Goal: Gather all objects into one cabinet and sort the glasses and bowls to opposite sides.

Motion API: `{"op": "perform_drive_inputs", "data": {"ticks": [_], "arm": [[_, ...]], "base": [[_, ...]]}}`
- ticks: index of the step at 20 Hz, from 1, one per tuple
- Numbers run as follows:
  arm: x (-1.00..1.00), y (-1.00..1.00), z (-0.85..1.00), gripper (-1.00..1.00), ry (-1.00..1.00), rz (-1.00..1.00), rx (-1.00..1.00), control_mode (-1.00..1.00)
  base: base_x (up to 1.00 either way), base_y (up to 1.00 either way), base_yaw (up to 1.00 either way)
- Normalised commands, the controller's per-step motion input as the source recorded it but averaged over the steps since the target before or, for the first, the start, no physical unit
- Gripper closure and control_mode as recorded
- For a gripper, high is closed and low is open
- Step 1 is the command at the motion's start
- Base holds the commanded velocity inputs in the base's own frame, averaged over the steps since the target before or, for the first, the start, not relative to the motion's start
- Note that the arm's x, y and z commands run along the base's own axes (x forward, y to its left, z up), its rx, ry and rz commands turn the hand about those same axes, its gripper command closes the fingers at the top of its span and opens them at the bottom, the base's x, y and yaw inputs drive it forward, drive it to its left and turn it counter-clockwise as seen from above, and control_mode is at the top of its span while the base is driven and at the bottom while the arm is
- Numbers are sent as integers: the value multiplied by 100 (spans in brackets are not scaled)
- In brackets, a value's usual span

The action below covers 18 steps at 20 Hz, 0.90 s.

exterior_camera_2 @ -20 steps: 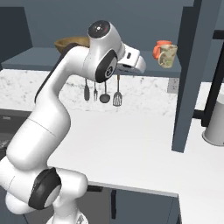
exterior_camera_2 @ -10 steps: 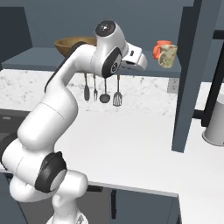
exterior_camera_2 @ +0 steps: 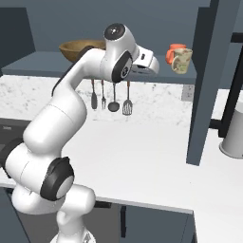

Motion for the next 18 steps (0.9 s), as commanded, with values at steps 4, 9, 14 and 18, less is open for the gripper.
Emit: {"op": "perform_drive_inputs", "data": {"ticks": [4, 9, 14, 18], "arm": [[31, 0, -1, 100, 0, 0, 0, -100], [31, -12, 0, 100, 0, 0, 0, -100], [23, -24, 0, 100, 0, -2, 0, -100], [18, -29, 0, 100, 0, -6, 0, -100]], "base": [[0, 0, 0], [0, 0, 0], [0, 0, 0], [0, 0, 0]]}}
